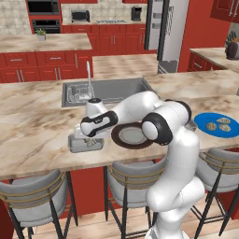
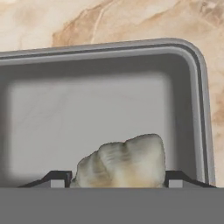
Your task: Place two dumplings into each of the tupperware containers and then place the containers in the fridge.
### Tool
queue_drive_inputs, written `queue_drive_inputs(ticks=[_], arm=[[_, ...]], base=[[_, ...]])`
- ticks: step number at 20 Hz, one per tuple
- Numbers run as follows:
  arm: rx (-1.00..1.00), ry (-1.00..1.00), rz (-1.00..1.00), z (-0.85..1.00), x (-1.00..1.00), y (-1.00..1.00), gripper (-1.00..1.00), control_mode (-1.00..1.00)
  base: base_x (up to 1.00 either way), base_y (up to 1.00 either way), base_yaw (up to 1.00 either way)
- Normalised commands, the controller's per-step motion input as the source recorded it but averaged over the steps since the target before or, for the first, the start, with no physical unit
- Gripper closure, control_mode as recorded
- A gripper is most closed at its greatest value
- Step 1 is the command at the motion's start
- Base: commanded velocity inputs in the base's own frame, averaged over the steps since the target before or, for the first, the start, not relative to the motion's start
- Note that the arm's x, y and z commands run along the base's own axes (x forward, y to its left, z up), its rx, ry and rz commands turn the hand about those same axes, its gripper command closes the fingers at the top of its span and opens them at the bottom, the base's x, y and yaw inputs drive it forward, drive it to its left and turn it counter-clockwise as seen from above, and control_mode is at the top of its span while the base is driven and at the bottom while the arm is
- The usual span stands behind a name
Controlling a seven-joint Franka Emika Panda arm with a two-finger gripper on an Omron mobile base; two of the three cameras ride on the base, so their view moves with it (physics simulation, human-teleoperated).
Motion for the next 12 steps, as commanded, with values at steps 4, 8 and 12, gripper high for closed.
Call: queue_drive_inputs(ticks=[4, 8, 12], arm=[[0.00, 0.00, 0.00, 0.00, 0.08, 0.09, 1.00, -1.00], [0.00, 0.00, 0.00, 0.00, 0.32, 0.00, 1.00, -1.00], [0.00, 0.01, 0.00, 0.00, 0.28, 0.00, 1.00, -1.00]], base=[[0.00, 0.00, 0.00], [0.00, 0.00, 0.00], [0.00, 0.00, 0.00]])
